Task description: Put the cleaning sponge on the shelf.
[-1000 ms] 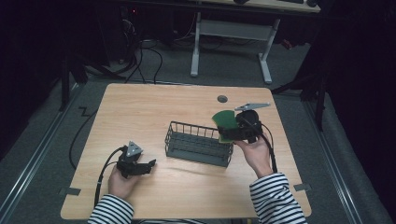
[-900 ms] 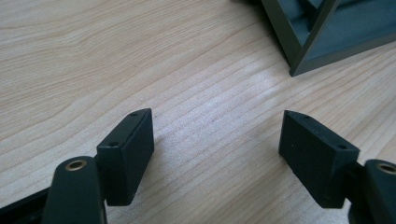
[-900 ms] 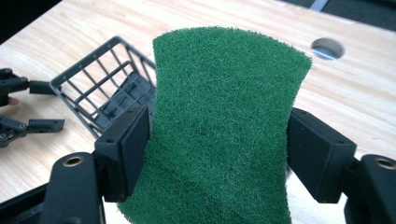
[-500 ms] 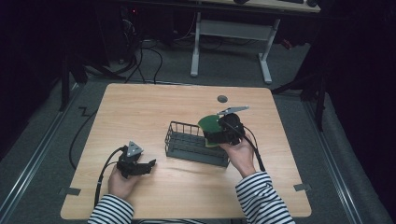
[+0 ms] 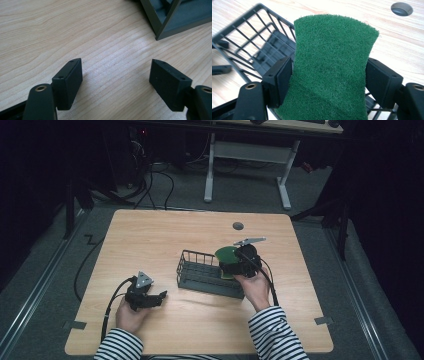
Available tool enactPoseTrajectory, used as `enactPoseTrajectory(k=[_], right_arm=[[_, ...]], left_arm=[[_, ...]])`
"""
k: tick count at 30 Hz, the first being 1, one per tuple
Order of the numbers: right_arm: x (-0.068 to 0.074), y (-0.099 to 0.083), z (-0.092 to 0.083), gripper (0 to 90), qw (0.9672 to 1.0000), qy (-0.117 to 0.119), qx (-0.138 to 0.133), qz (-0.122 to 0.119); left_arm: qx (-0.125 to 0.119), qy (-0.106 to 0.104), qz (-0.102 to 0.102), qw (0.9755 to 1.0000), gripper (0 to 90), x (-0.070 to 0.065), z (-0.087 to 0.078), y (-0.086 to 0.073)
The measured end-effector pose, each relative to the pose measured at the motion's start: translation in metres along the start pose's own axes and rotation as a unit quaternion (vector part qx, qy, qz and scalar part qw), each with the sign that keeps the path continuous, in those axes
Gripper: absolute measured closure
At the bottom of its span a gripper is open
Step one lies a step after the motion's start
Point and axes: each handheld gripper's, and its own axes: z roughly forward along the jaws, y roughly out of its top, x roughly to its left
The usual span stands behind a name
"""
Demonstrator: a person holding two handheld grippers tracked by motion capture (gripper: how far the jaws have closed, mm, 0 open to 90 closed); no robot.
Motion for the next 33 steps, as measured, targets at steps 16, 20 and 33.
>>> enactPoseTrajectory(k=[16,20,33], right_arm=[[0.004,0.0,0.002,26.1,0.9999,-0.015,-0.004,0.001],[0.004,0.0,0.003,26.0,0.9998,-0.019,0.0,-0.005],[0.004,-0.013,0.007,29.5,0.9995,-0.023,0.017,-0.011]], left_arm=[[0.0,0.001,0.0,1.0,27.6,0.0,0.0,0.0],[0.0,0.0,-0.001,1.0,27.6,0.0,0.0,0.0],[0.001,0.003,-0.003,1.0,27.7,0.001,0.0,0.0]])
